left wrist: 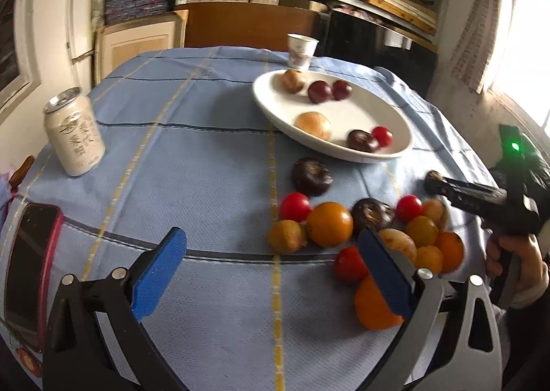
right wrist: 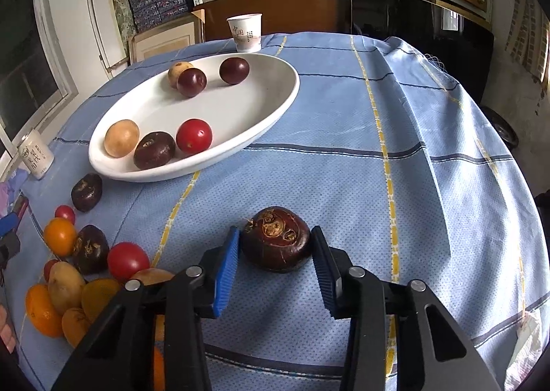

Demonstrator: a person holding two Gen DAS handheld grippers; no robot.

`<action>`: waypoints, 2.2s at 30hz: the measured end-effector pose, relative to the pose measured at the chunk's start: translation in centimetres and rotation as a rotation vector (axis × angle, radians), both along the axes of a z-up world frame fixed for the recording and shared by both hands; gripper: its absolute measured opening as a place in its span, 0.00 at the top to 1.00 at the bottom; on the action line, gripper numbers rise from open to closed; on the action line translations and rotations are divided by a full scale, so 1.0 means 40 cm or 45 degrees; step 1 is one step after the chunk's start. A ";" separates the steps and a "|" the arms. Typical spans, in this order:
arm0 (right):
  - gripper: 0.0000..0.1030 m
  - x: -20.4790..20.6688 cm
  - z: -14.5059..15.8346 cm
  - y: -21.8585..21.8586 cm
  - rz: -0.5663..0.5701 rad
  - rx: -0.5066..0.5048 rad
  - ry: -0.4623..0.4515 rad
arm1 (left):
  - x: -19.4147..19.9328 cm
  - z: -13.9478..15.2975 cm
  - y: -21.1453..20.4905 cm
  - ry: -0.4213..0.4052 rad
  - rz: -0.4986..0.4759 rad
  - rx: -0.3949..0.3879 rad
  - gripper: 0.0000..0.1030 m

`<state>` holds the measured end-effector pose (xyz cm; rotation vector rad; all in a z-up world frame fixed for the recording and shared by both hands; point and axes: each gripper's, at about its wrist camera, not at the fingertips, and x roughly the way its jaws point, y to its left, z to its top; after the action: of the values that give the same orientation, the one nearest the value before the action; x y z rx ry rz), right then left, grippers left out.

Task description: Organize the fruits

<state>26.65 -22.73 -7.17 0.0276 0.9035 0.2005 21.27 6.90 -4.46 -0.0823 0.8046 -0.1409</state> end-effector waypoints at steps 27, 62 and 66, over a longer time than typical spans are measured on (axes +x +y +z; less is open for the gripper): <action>0.58 0.000 -0.004 0.008 0.006 -0.027 0.006 | -0.092 -0.039 -0.185 0.016 -0.532 0.188 0.49; 0.59 0.003 0.161 0.043 0.095 0.209 -0.356 | 0.190 0.128 -0.047 0.006 -0.284 -0.168 0.54; 0.59 0.066 0.173 0.075 0.112 0.213 -0.358 | 0.301 0.152 -0.071 -0.007 -0.234 -0.106 0.54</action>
<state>29.28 -19.75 -0.23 0.1127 0.6066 0.3528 33.30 4.05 1.60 -0.0862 0.8000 -0.3486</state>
